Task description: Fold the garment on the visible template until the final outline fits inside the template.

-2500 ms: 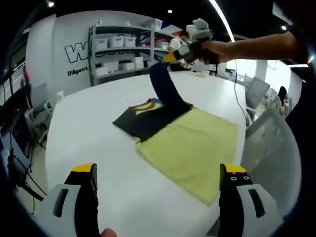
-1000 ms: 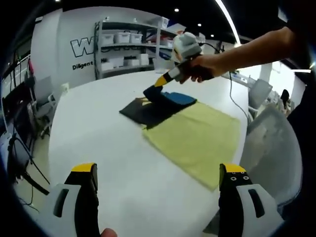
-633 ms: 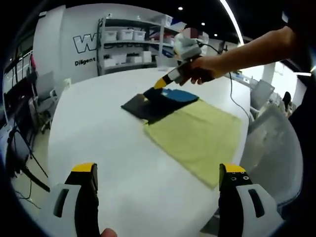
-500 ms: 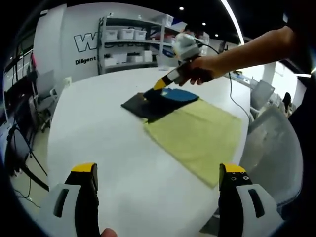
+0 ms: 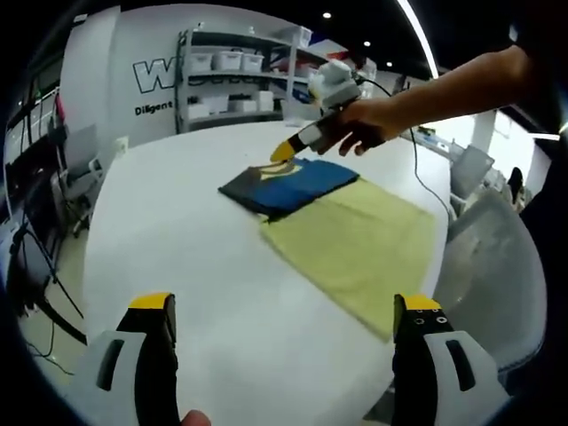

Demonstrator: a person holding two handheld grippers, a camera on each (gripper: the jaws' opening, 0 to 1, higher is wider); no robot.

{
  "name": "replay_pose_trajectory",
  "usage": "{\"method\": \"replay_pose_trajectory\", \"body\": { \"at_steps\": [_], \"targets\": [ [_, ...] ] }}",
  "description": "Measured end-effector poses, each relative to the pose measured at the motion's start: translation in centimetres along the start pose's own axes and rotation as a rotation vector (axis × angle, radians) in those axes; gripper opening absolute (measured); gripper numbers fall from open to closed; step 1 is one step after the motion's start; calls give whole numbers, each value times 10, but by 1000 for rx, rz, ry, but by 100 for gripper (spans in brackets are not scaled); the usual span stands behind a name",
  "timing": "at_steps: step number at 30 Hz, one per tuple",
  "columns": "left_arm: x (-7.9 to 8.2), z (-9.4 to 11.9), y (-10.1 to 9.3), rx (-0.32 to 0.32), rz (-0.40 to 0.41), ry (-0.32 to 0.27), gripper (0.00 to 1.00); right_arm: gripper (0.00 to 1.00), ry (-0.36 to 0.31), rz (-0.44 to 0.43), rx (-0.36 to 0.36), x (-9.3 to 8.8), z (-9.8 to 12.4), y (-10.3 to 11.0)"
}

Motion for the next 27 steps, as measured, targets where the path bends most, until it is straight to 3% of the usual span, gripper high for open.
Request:
{"method": "replay_pose_trajectory", "body": {
  "at_steps": [8, 20, 27],
  "targets": [
    [2, -2, -3, -7, -2, -8, 98, 3, -9, 7, -6, 4, 9, -7],
    [7, -2, -6, -15, -7, -16, 98, 7, -14, 41, 22, -4, 15, 9],
    [13, -4, -10, -23, -25, -21, 98, 19, -22, 61, 44, -3, 26, 14]
  ]
}}
Point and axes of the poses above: the point that each gripper's makers call its tool centre point, and the gripper's own axes: z roughly backward along the fingers, y roughly to its left, x roughly out of its top, the point moved 2 cm from there along z, roughly backward along the fingers, and after that the axes turned 6 degrees about x, right-handed, at the moved point
